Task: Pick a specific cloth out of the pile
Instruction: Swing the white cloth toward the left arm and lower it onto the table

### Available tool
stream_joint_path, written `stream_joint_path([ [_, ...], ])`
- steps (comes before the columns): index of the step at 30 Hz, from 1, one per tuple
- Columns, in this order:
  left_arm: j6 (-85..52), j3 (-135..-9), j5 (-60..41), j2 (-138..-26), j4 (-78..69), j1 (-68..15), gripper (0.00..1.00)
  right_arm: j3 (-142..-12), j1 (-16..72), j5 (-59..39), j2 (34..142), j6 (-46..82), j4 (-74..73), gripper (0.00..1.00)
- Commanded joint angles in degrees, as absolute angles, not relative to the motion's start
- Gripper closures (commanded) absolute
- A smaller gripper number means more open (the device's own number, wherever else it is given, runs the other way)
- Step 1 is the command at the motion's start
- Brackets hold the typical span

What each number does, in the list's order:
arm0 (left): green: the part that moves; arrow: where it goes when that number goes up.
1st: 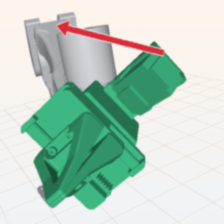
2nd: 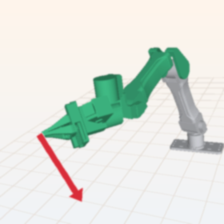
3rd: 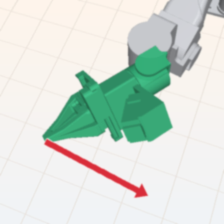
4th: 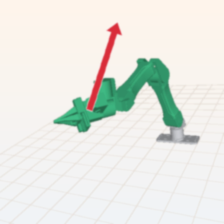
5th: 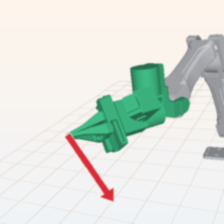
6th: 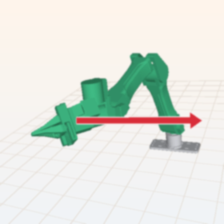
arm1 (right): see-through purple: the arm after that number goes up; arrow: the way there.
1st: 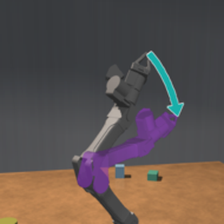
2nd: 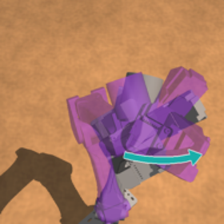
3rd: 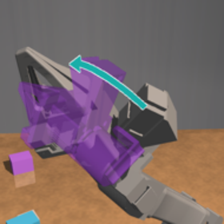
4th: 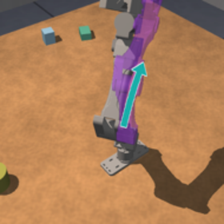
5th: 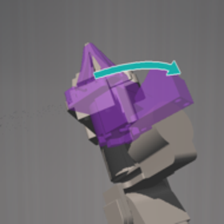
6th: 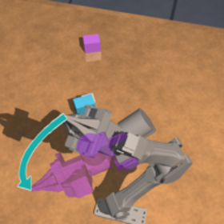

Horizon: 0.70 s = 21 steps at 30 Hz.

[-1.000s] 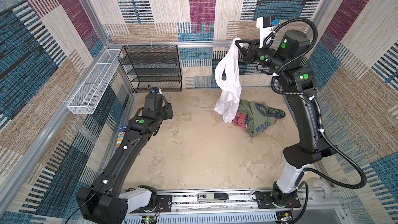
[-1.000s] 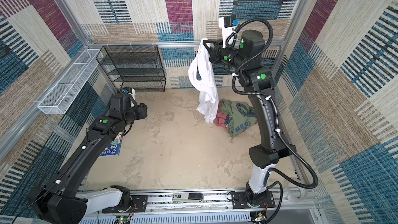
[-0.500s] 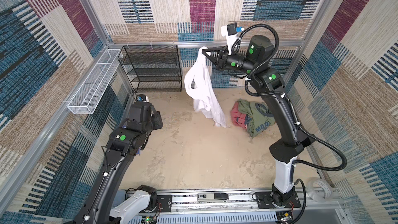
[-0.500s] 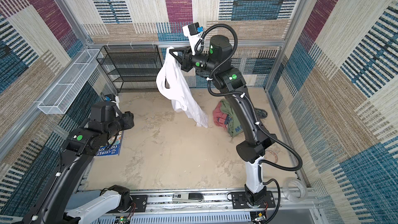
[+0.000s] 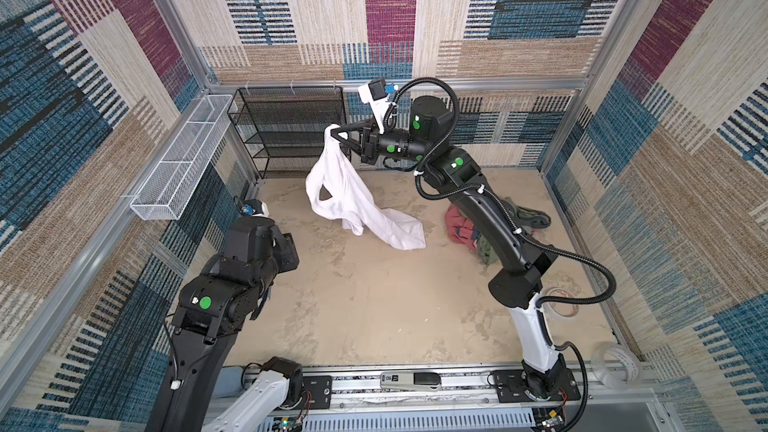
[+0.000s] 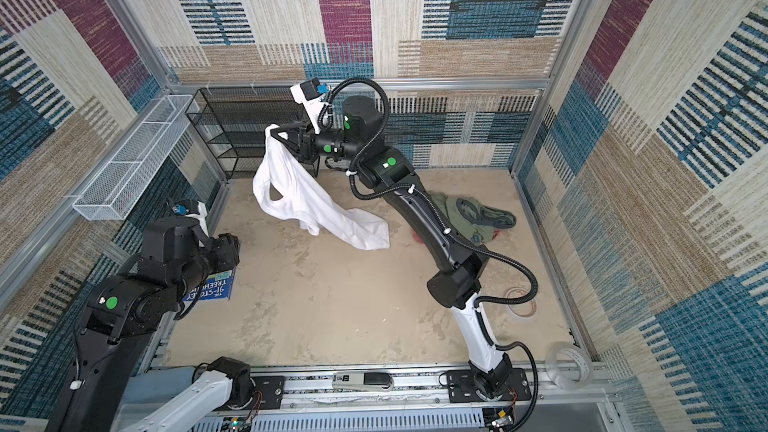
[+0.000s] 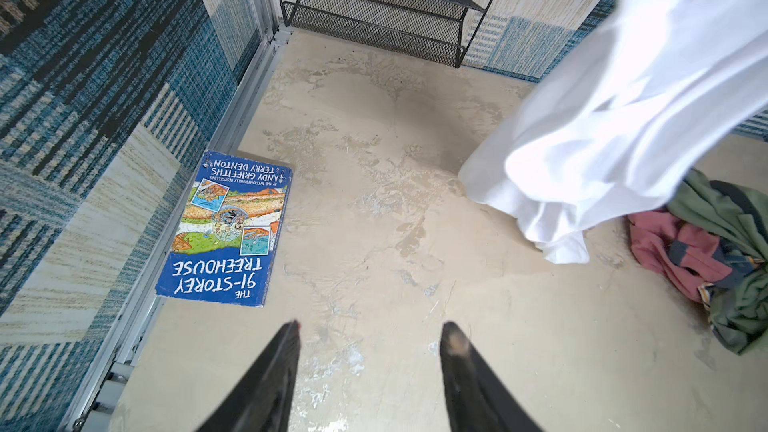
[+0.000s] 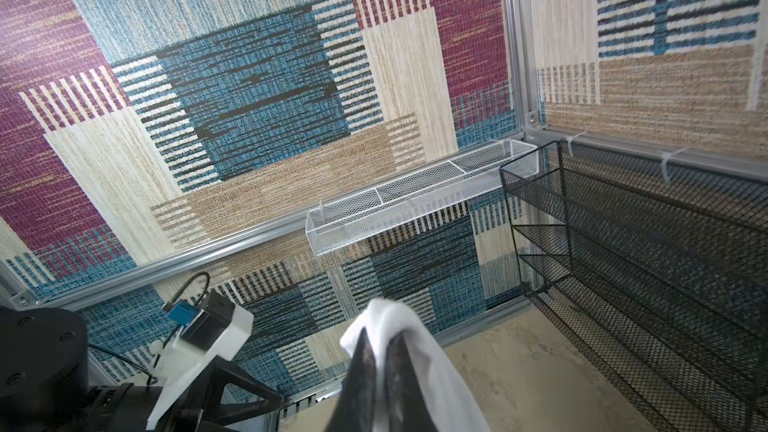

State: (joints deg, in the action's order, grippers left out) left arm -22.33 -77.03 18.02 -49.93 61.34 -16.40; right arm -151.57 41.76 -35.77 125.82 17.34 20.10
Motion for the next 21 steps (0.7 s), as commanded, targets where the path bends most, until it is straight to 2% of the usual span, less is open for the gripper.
stream_joint_path([
  [1,-23.0,-77.9,18.6,-49.2,64.2,-16.4,0.44,-152.0,43.1,-36.5,128.2,19.3,16.2,1.0],
  [17,-23.9,-75.1,20.5,-48.4,64.3,-16.4,0.44,-145.6,44.1,-26.5,140.3,18.6,19.7,1.0],
  [21,-24.3,-74.0,19.5,-49.3,62.1,-16.4,0.44,-143.0,44.0,-25.9,142.0,18.7,19.4,0.94],
])
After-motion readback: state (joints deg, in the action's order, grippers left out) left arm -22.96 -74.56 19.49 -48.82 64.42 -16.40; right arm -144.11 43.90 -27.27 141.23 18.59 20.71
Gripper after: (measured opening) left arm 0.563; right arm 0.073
